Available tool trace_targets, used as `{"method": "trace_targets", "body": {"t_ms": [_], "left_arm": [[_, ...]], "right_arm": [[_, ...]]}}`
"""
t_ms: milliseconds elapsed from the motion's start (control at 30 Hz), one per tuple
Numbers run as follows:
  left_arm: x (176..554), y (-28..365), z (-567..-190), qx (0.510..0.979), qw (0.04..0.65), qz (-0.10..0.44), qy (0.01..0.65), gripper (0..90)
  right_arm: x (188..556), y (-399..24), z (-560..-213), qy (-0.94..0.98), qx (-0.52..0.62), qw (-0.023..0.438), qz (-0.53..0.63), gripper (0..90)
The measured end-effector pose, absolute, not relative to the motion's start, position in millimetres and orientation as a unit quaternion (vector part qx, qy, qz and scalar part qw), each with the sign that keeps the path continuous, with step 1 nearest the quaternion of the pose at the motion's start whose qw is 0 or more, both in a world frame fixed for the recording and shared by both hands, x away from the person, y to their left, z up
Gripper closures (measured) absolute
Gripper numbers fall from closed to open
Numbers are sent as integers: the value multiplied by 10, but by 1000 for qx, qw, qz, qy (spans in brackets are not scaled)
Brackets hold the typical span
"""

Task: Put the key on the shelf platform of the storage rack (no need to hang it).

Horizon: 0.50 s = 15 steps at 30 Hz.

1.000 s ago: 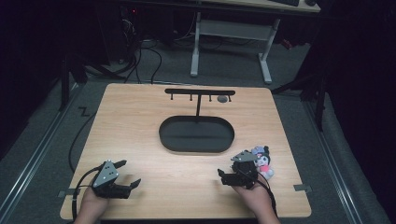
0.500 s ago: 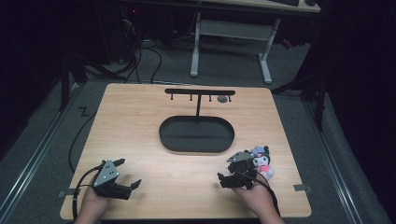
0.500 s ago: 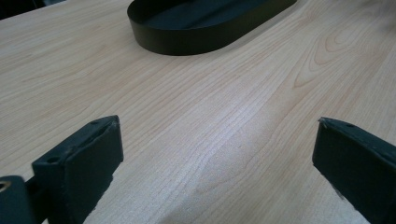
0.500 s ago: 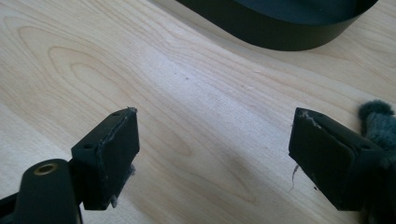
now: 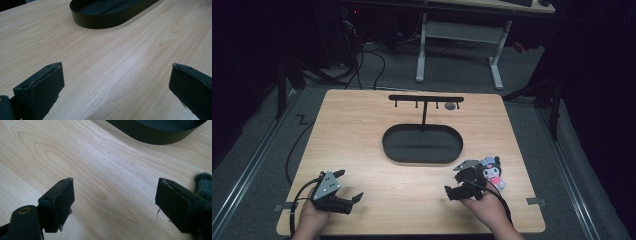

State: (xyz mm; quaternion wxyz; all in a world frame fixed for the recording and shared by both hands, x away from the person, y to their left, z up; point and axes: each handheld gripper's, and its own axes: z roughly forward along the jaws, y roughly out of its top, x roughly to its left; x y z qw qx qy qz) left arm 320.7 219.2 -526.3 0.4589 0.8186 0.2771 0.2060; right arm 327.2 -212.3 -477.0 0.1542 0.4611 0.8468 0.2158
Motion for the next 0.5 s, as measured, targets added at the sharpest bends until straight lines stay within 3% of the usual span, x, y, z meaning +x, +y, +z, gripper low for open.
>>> {"method": "trace_targets", "body": {"t_ms": [500], "left_arm": [[3178, 2192, -5249, 818, 459, 214, 273, 5]], "right_arm": [[3321, -2109, -4680, 869, 448, 105, 183, 153]]}}
